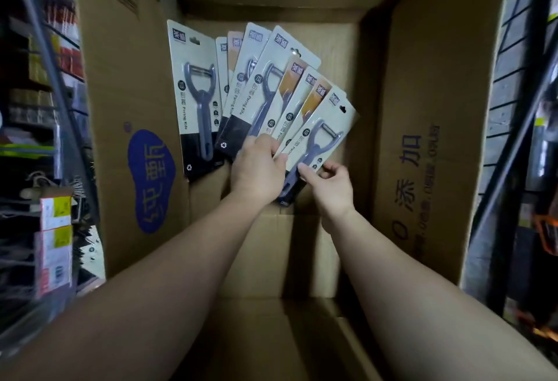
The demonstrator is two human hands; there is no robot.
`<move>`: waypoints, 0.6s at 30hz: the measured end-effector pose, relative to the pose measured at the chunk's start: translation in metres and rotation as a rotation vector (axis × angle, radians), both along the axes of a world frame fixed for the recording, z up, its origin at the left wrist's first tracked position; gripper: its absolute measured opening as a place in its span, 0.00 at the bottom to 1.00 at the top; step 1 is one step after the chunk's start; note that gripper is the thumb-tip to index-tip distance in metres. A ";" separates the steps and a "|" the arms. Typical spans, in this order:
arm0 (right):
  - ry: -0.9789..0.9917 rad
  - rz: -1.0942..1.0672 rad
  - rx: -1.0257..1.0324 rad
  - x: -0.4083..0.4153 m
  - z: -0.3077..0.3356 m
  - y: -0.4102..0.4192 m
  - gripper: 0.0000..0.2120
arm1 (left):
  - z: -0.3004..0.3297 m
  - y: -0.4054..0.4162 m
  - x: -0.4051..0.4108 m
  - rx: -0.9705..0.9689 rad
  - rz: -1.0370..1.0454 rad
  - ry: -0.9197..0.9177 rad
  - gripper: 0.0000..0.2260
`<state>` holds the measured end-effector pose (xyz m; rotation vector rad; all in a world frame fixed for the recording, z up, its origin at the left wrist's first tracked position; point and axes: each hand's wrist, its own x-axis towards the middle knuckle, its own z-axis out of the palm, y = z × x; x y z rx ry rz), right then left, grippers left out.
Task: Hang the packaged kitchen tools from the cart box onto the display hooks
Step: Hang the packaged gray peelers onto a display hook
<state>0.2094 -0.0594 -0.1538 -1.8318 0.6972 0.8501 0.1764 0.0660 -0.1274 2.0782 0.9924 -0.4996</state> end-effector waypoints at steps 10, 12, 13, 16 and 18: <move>0.059 0.092 0.405 0.000 0.045 -0.012 0.23 | 0.047 -0.006 -0.057 -0.526 0.539 -0.121 0.09; 0.041 0.147 0.419 -0.003 0.061 -0.014 0.18 | 0.057 -0.012 -0.069 -0.582 0.574 -0.135 0.16; 0.032 0.180 0.427 -0.005 0.072 -0.017 0.16 | 0.064 -0.016 -0.073 -0.601 0.579 -0.138 0.19; 0.015 0.270 0.433 -0.014 0.097 -0.028 0.13 | 0.087 -0.033 -0.084 -0.616 0.609 -0.162 0.20; 0.012 0.307 0.438 -0.020 0.114 -0.041 0.14 | 0.106 -0.049 -0.091 -0.591 0.644 -0.183 0.16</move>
